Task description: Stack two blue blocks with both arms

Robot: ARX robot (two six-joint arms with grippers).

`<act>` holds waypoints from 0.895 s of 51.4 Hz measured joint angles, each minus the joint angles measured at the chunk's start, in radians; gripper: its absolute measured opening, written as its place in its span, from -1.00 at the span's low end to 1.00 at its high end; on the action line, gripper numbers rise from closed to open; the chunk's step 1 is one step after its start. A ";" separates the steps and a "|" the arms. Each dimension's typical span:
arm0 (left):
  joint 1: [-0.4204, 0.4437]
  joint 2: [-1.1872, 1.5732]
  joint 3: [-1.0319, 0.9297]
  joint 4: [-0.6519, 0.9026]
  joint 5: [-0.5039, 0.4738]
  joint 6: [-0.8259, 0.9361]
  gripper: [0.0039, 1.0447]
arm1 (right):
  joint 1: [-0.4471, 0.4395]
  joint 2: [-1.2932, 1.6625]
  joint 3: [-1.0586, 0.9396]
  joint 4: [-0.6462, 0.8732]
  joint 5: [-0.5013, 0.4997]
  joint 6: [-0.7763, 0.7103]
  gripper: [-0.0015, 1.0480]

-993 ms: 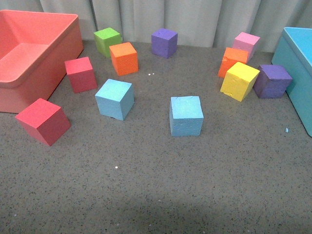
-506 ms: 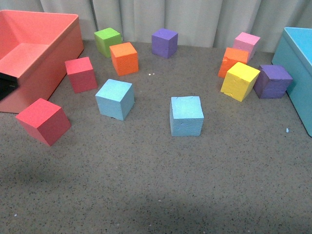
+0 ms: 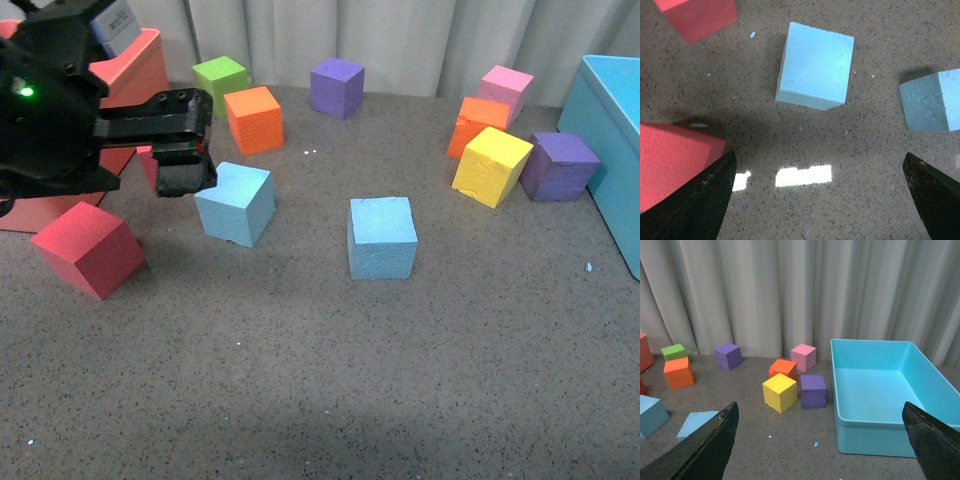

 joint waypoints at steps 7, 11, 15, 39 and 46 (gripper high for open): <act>-0.013 0.090 0.088 0.005 -0.051 0.032 0.88 | 0.000 0.000 0.000 0.000 0.000 0.000 0.82; -0.015 0.152 0.143 -0.001 -0.054 0.048 0.88 | 0.000 0.000 0.000 0.000 0.000 0.000 0.82; -0.015 0.198 0.175 0.010 -0.058 0.071 0.88 | 0.000 0.000 0.000 0.000 0.000 0.000 0.82; -0.049 0.360 0.334 -0.047 -0.041 0.116 0.88 | 0.000 0.000 0.000 0.000 0.000 0.000 0.82; -0.051 0.406 0.373 -0.053 -0.032 0.105 0.88 | 0.000 0.000 0.000 0.000 0.000 0.000 0.82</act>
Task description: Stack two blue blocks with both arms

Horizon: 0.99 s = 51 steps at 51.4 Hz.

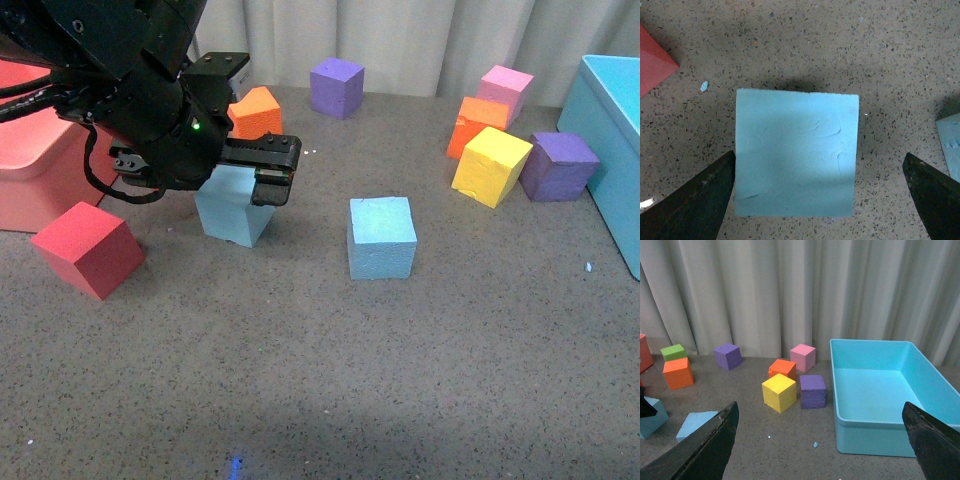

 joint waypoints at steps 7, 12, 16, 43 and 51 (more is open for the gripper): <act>0.004 0.054 0.062 -0.022 -0.018 -0.023 0.88 | 0.000 0.000 0.000 0.000 0.000 0.000 0.82; 0.007 0.084 0.091 -0.048 -0.026 -0.031 0.88 | 0.000 0.000 0.000 0.000 0.000 0.000 0.82; 0.008 0.098 0.100 -0.065 -0.031 -0.036 0.74 | 0.000 0.000 0.000 0.000 0.000 0.000 0.82; -0.058 -0.023 0.083 -0.133 -0.114 -0.222 -0.10 | 0.000 0.000 0.000 0.000 0.000 0.000 0.82; -0.106 -0.089 0.085 -0.164 -0.113 -0.344 -0.12 | 0.000 0.000 0.000 0.000 0.000 0.000 0.82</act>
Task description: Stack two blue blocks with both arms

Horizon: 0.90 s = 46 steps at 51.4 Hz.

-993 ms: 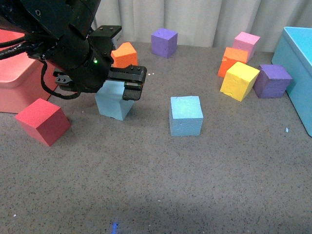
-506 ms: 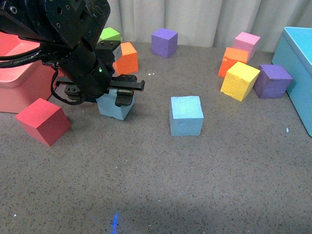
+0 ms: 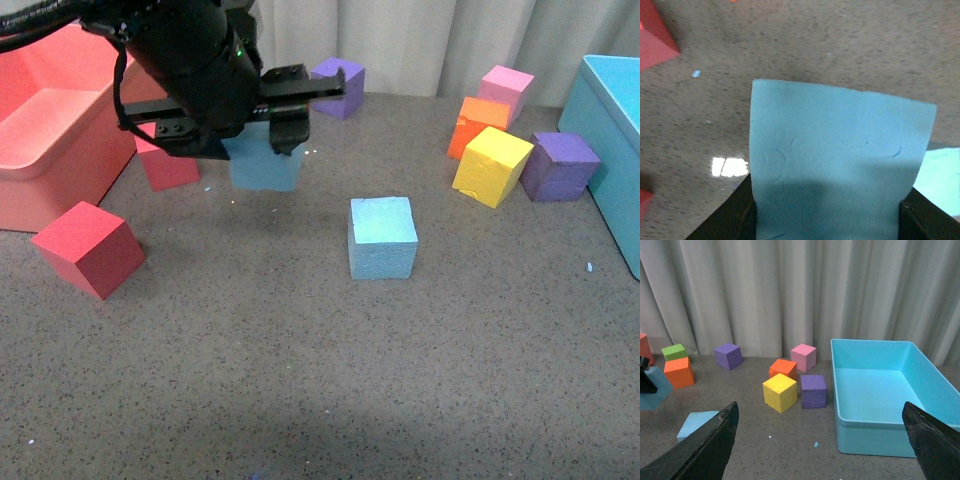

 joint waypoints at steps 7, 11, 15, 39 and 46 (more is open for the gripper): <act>-0.051 -0.014 0.013 -0.032 -0.053 -0.085 -0.12 | 0.000 0.000 0.000 0.000 0.000 0.000 0.82; -0.085 -0.014 0.015 -0.047 -0.093 -0.126 -0.12 | 0.000 0.000 0.000 0.000 0.000 0.000 0.82; -0.122 -0.014 0.022 -0.069 -0.129 -0.167 -0.13 | 0.000 0.000 0.000 0.000 0.000 0.000 0.82; -0.250 0.050 0.137 -0.158 -0.168 -0.276 -0.14 | 0.000 0.000 0.000 0.000 0.000 0.000 0.82; -0.258 0.079 0.172 -0.172 -0.175 -0.288 -0.14 | 0.000 0.000 0.000 0.000 0.000 0.000 0.82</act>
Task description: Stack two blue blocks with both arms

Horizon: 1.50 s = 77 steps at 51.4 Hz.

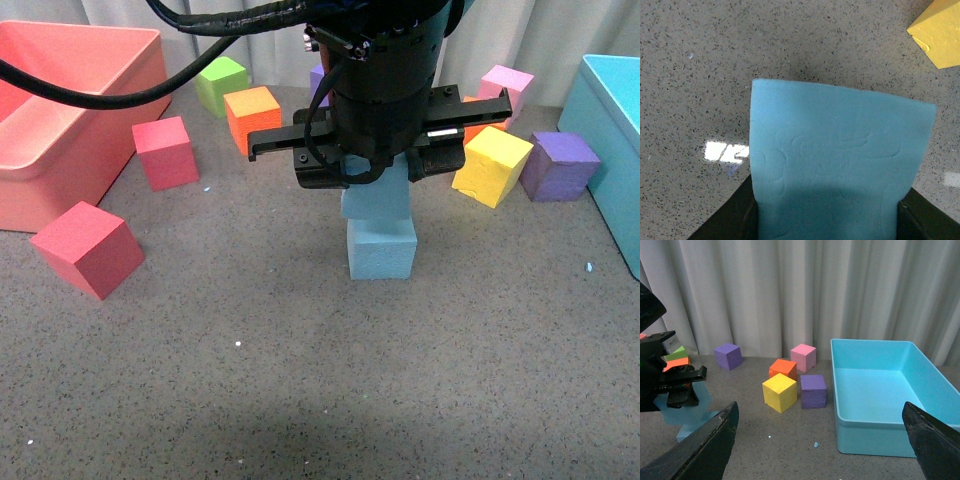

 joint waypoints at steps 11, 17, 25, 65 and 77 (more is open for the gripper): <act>-0.007 0.029 0.034 -0.021 0.001 -0.011 -0.15 | 0.000 0.000 0.000 0.000 0.000 0.000 0.82; -0.014 0.039 0.046 -0.031 0.008 -0.024 -0.15 | 0.000 0.000 0.000 0.000 0.000 0.000 0.82; -0.022 0.049 0.050 -0.016 0.014 -0.028 -0.15 | 0.000 0.000 0.000 0.000 0.000 0.000 0.82; -0.022 0.080 0.061 -0.037 0.007 -0.037 0.25 | 0.000 0.000 0.000 0.000 0.000 0.000 0.82; -0.021 0.062 0.056 -0.031 0.020 -0.038 0.86 | 0.000 0.000 0.000 0.000 0.000 0.000 0.82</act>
